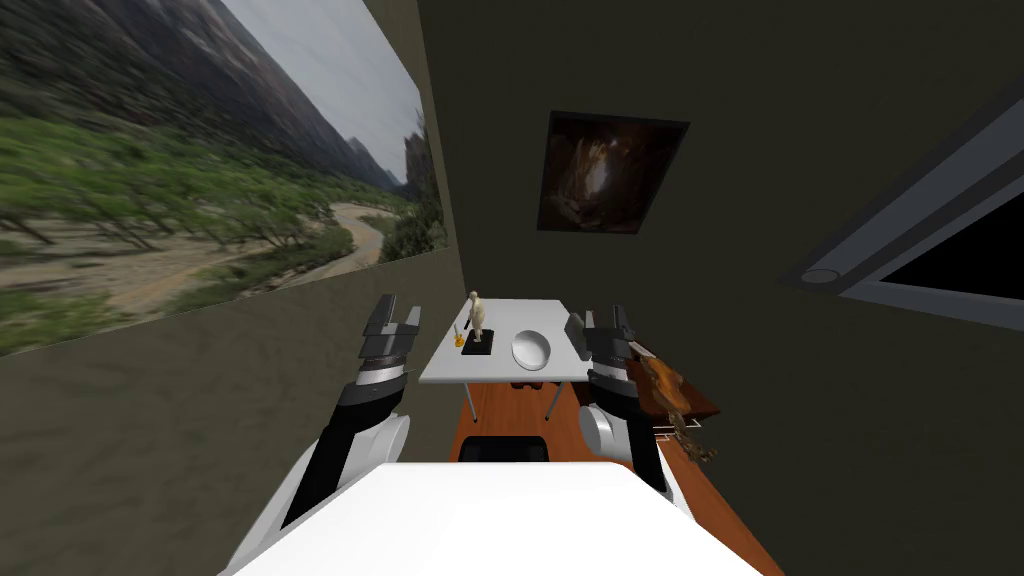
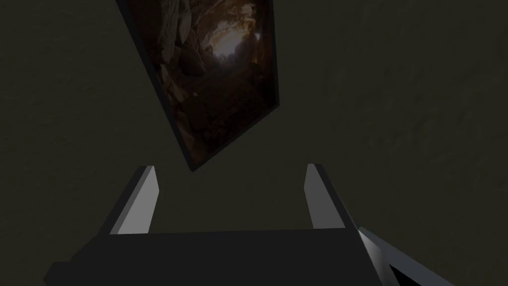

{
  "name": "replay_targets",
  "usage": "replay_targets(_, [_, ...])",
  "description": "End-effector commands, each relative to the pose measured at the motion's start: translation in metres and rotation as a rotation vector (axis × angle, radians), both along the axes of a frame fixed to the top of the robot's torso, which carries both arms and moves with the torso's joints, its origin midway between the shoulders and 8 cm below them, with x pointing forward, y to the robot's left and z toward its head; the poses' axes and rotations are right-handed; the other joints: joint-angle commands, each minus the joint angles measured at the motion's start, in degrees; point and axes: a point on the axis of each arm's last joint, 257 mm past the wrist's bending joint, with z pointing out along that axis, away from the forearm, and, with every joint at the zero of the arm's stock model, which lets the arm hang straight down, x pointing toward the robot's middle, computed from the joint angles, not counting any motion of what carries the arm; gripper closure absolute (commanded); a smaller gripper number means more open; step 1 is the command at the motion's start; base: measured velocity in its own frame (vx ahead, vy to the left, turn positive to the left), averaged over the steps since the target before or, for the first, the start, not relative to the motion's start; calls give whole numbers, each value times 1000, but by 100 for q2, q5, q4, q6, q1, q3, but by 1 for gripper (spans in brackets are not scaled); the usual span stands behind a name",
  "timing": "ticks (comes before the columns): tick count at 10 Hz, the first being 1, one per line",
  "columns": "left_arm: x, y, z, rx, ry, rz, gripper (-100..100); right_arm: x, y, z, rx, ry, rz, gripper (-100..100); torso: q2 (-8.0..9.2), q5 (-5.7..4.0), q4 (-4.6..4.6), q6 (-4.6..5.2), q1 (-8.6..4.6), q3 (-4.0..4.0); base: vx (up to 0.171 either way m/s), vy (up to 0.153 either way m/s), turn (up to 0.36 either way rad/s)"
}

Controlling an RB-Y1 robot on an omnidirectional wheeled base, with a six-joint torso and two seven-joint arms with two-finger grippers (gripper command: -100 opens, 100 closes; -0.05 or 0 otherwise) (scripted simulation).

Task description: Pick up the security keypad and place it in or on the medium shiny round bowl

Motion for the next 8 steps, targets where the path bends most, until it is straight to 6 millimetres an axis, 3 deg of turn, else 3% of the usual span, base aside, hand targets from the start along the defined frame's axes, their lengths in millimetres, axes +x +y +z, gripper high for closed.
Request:
replay_targets(1, [0,0,0,0,0,0,0,6,5,-3,-27,16,23,-100,0,0,0,0,0,0,0,-78,15])
replay_targets(3, [0,0,0,0,0,0,0,20,15,-11,-67,55,62,-100,2,-13,0,0,-64,1,-22,-212,51])
replay_targets(5, [0,0,0,0,0,0,0,29,20,-18,-90,83,86,-100,18,-25,4,0,-114,10,-60,-273,55])
replay_targets(7, [0,0,0,1,0,0,0,52,33,-36,-131,154,135,-100,10,-25,3,0,-114,6,-29,-307,85])
replay_targets(8, [0,0,0,1,0,0,0,52,34,-36,-136,155,136,-100,8,-29,2,-1,-127,5,-78,-257,45])
